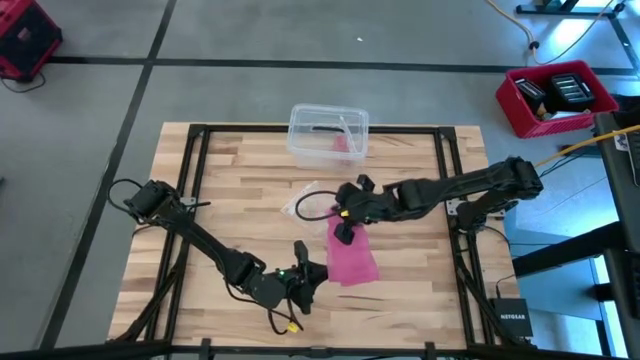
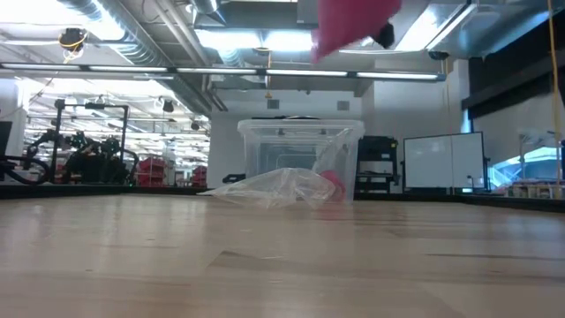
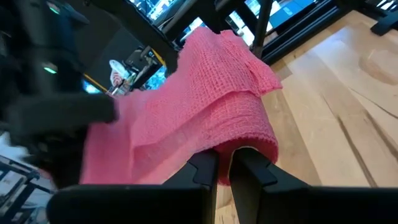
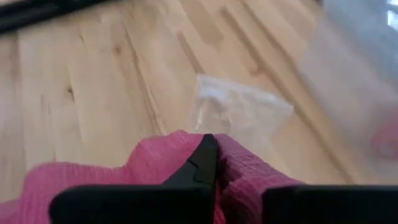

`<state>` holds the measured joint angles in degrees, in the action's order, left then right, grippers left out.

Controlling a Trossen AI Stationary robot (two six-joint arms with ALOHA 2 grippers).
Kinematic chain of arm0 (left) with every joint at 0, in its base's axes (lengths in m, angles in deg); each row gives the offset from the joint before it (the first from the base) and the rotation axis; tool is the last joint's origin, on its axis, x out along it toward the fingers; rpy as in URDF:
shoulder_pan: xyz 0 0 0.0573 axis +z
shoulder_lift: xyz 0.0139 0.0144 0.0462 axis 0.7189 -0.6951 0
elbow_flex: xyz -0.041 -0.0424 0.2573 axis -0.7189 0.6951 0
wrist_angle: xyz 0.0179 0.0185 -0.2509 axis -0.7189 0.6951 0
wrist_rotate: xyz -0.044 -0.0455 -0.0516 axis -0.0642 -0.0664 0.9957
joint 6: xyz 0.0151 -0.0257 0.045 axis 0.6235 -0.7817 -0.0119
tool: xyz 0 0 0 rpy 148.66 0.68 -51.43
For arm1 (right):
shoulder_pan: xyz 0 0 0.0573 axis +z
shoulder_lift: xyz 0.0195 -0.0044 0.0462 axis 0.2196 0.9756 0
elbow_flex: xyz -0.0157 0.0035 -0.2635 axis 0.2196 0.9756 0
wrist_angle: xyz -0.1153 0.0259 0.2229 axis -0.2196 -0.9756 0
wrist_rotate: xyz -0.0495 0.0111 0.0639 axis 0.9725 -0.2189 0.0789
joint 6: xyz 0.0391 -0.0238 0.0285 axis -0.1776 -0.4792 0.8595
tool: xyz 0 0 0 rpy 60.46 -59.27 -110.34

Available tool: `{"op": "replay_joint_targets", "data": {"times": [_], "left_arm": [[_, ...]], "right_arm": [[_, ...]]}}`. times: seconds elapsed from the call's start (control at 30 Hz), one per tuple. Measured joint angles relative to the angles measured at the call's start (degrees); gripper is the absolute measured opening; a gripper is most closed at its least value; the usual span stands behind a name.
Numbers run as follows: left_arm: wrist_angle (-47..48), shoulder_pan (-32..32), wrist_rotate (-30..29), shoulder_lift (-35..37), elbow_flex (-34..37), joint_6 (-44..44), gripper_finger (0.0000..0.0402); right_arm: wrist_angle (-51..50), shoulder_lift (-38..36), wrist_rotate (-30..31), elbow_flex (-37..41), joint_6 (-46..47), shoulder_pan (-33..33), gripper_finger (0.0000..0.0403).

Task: Roll bandage
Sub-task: Roll the pink bandage

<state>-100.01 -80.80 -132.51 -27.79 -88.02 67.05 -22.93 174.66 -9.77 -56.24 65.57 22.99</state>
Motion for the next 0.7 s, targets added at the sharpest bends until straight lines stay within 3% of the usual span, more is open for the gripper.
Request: {"op": "replay_joint_targets", "data": {"times": [0.2, 0.47, 0.57, 0.7], "left_arm": [[-0.04, 0.07, -0.07, 0.0, -0.02, -0.06, 0.0021], [0.54, 0.09, 0.03, 0.0, -0.07, -3.32, 0.0021], [3.47, 0.09, 0.55, 0.07, -0.13, -7.12, 0.0021], [7.72, 0.74, 2.87, -0.11, -0.13, -19.13, 0.0021]], "right_arm": [[0.13, 0.07, -2.65, 4.08, 4.39, 0.02, 0.0091], [-2.86, 0.09, -15.83, 1.69, 5.69, 0.04, 0.0206], [-4.7, 0.04, -18.61, -0.4, 4.93, 0.07, 0.0232], [-4.25, 0.07, -16.34, -1.32, 3.89, 0.07, 0.0251]]}}
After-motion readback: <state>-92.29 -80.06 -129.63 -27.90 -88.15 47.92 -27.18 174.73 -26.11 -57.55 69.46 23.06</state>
